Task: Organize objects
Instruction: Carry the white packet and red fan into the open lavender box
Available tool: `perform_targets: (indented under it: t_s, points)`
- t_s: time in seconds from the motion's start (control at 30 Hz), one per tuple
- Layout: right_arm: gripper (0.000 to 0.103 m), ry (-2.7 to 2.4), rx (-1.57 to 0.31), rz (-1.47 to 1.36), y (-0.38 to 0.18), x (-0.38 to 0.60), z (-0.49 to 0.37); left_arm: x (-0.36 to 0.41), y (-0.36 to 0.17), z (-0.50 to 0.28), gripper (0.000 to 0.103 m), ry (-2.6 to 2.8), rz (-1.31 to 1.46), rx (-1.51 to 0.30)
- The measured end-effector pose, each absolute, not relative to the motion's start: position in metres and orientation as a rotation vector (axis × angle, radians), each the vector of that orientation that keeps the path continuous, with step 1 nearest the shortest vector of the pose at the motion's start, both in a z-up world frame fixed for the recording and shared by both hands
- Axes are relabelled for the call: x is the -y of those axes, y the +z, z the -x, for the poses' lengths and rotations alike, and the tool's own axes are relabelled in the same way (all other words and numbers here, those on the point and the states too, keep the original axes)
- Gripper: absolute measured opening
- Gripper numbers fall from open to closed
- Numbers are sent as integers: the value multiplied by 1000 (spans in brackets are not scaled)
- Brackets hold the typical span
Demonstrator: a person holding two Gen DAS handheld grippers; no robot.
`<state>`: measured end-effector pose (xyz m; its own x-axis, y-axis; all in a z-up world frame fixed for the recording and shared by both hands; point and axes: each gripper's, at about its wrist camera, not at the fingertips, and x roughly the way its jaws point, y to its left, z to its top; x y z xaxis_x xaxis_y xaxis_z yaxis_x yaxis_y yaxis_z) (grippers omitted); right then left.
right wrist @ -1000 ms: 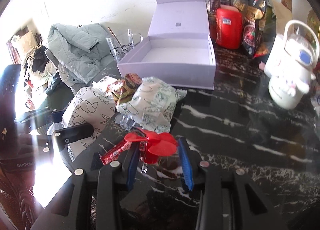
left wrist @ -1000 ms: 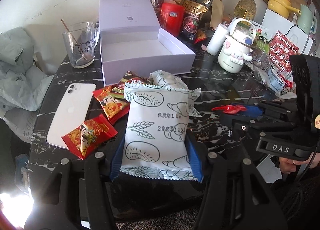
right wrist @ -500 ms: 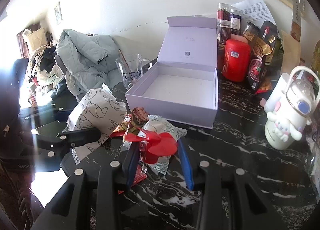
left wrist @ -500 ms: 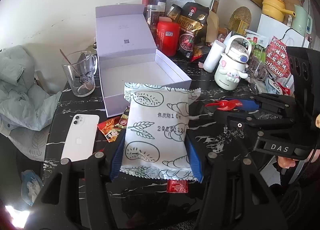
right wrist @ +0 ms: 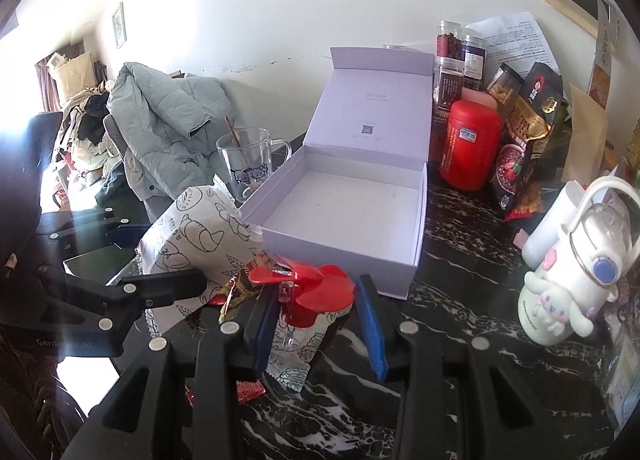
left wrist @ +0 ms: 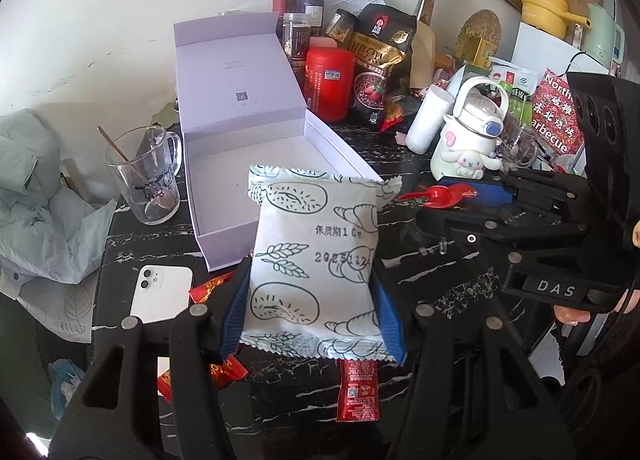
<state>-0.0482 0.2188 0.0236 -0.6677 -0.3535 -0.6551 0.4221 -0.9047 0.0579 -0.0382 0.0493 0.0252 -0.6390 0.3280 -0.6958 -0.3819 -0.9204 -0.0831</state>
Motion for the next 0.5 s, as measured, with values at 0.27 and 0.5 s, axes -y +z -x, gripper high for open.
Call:
perform_targets:
  t_s: [0.27,0.5]
  points:
    - [39,-2517,-131,-998,19,-219,87,-52,20,74,54,2513,1099,-103]
    - [39,-2518,-125,-1020,17,-220,121,-52,18,108,54,2504,1128,-107]
